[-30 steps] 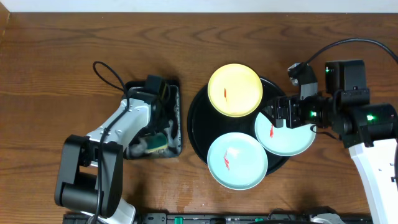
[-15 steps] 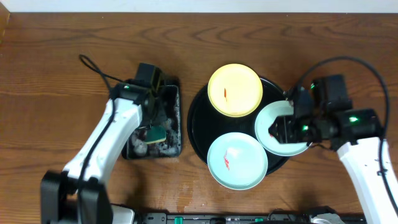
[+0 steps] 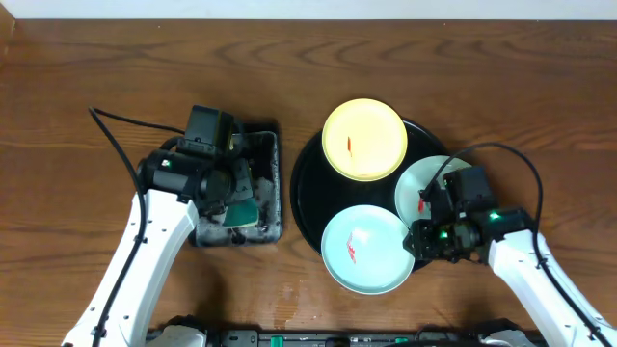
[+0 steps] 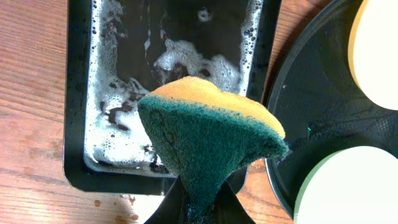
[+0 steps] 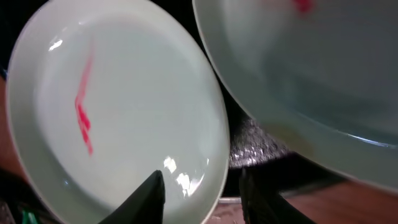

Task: Clean dirty plates on tray and stack at the side

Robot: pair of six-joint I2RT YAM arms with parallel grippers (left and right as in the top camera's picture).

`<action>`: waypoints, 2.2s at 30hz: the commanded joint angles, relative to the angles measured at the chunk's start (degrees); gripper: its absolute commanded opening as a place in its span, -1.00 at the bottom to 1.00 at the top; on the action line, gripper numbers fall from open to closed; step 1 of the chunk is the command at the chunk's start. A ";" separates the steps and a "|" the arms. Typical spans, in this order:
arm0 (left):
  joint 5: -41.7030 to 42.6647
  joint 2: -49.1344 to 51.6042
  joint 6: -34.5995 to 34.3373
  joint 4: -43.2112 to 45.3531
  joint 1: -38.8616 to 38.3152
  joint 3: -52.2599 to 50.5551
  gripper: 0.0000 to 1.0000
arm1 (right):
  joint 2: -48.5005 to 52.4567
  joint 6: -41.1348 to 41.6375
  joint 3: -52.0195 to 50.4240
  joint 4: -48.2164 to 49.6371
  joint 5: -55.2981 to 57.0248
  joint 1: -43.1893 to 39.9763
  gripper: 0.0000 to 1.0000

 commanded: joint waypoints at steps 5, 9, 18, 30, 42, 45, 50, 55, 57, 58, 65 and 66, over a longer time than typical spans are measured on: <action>0.81 -0.59 1.81 -0.85 -0.09 1.07 -0.85 | -0.11 3.91 -6.01 8.31 -1.29 0.87 -0.43; 0.81 -0.59 1.81 -0.87 -0.09 1.07 -0.86 | -0.09 5.79 -6.19 13.68 -1.14 0.87 -0.97; 1.66 -0.59 1.84 -1.05 -0.09 1.07 -0.85 | -0.09 6.47 -2.62 19.54 8.02 0.87 -0.98; 1.64 -0.59 2.05 -1.03 -0.09 1.07 -0.86 | 1.20 1.86 -2.32 13.14 -2.91 0.92 -0.46; 1.64 -0.59 2.03 -1.05 -0.09 1.07 -0.86 | 13.68 1.90 -3.45 22.10 -4.57 0.92 -0.98; 1.64 -0.59 2.05 -1.03 -0.09 1.07 -0.85 | 13.60 2.08 -3.08 24.96 -4.68 0.92 -0.98; 1.64 -0.59 2.03 -1.01 -0.09 1.07 -0.85 | 13.11 6.69 0.42 26.01 4.68 0.87 -0.98; 2.99 -0.59 2.03 -1.01 -0.09 1.07 -0.85 | 13.14 7.98 1.46 25.68 11.15 0.87 -0.97; 5.20 -0.59 2.03 -0.76 -0.17 1.07 -0.85 | 13.16 7.96 1.46 25.20 11.08 1.03 -0.98; 6.16 -0.59 2.01 -0.50 -0.48 1.05 -0.85 | 13.16 7.89 1.44 25.05 11.10 1.38 -0.98; 7.54 0.31 2.49 8.70 -8.79 -2.49 -0.85 | 13.20 2.49 1.42 25.29 11.10 4.90 -0.98; 7.41 0.83 2.45 10.14 -10.47 -2.99 -0.85 | 13.22 2.27 1.42 25.22 11.13 5.14 -0.98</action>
